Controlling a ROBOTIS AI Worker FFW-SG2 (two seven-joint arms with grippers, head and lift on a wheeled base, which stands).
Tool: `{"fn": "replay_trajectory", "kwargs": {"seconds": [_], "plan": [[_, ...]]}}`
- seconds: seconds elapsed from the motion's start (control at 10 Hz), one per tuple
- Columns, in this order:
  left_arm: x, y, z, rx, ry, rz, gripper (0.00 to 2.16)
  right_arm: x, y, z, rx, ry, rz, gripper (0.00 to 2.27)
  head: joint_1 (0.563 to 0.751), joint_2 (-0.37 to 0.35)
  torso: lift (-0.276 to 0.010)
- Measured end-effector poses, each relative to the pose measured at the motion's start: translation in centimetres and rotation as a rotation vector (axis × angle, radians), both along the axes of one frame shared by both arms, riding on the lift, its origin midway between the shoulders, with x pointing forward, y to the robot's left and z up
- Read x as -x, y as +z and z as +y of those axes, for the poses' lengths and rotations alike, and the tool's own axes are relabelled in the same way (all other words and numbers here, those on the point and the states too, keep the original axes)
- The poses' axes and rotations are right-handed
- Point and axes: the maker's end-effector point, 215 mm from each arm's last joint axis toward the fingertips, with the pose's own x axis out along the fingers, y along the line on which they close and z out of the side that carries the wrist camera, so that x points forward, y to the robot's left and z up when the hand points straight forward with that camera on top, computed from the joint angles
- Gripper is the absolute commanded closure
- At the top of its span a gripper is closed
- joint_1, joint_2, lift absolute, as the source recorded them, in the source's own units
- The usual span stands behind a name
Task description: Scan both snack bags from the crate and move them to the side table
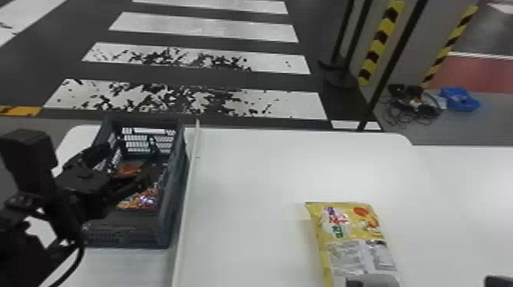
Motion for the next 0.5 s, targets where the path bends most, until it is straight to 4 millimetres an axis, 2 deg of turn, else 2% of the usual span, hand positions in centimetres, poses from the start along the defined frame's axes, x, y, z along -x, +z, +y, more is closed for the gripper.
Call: {"fn": "replay_trajectory", "kwargs": {"seconds": [0.1, 0.2, 0.5], "plan": [[0.1, 0.1, 0.1, -0.001, 0.001, -0.001, 0.03, -0.4, 0.0, 0.0, 0.003, 0.003, -0.008, 2.24, 0.695, -0.095, -0.095], [0.3, 0.1, 0.1, -0.003, 0.002, -0.001, 0.03, -1.4, 0.4, -1.0, 0.020, -0.007, -0.034, 2.24, 0.695, -0.105, -0.095], [0.8, 0.0, 0.0, -0.006, -0.001, 0.004, 0.03, -6.0, 3.3, -6.8, 0.096, -0.041, -0.135, 2.24, 0.695, -0.178, -0.095]]}}
